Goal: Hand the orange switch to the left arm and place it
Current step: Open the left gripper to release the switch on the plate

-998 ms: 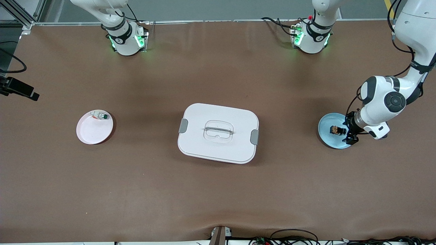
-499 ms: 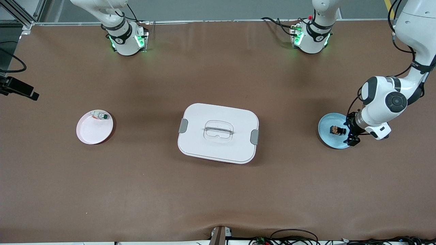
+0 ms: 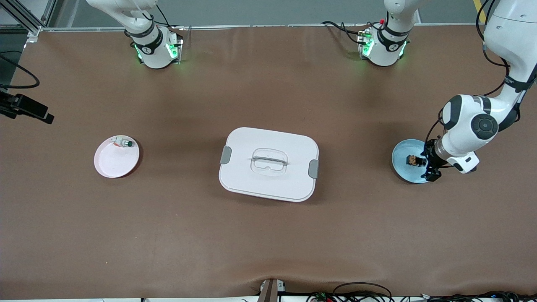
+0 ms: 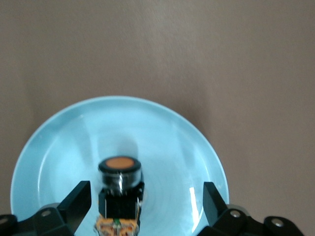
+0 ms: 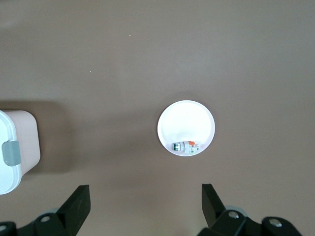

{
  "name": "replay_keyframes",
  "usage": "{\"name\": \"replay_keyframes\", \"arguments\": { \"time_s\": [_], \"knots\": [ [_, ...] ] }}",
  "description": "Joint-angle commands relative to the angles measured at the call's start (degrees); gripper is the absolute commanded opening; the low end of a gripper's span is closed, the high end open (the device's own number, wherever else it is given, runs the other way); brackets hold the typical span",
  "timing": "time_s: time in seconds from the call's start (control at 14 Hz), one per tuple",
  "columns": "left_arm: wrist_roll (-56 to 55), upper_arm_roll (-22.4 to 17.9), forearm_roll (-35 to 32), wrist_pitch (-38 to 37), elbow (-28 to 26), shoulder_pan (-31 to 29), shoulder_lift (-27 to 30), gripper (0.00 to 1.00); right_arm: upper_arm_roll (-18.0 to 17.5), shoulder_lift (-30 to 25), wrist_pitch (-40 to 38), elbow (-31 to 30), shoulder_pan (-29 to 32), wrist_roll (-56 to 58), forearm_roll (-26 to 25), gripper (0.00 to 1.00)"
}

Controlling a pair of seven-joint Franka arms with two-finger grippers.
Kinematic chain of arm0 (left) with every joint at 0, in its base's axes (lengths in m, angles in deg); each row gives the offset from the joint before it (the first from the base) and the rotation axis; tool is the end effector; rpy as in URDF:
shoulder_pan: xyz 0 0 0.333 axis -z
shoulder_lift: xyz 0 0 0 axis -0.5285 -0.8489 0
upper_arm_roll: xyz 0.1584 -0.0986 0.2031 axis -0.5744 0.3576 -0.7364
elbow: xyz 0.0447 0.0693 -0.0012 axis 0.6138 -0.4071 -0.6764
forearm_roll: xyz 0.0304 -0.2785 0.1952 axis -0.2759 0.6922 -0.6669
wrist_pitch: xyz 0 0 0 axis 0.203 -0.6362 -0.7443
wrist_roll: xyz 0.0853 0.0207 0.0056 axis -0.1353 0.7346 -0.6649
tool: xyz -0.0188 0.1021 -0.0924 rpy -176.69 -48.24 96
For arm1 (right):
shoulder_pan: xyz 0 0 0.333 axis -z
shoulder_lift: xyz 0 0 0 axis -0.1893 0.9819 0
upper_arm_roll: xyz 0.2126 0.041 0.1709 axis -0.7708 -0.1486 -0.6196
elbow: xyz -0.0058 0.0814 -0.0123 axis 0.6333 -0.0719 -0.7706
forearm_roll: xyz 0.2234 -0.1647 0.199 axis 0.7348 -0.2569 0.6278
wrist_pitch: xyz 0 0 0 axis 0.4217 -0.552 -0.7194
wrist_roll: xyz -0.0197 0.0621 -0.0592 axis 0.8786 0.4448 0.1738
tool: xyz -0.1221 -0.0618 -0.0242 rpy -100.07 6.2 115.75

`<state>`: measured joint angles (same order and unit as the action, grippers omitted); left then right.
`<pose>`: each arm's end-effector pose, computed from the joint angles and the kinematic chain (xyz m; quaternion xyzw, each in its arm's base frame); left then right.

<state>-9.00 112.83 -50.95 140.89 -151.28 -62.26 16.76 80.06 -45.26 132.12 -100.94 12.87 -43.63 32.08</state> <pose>0.5162 0.0462 0.1753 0.7675 0.6406 0.0254 0.0001 0.5165 -0.0225 0.5733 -0.9962 0.0842 0.0175 0.0115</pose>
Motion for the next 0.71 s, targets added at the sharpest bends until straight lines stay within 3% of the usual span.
{"name": "replay_keyframes", "arguments": {
  "time_s": [0.0,0.21,0.64],
  "knots": [
    [-0.7,-0.1,-0.5,1.2,-0.2,0.8,1.0,1.0,-0.2,-0.7,0.8,0.1,-0.1,-0.7,-0.8,1.0],
    [5.7,-0.5,3.8,4.1,-1.2,2.0,1.6,1.0,0.0,-0.7,1.0,0.0,0.1,-0.7,-0.8,1.0],
    [38.2,-0.6,9.7,4.1,-4.0,4.4,4.4,1.0,0.0,-0.6,1.3,-0.1,0.1,-0.7,-0.5,1.0]
  ]
}}
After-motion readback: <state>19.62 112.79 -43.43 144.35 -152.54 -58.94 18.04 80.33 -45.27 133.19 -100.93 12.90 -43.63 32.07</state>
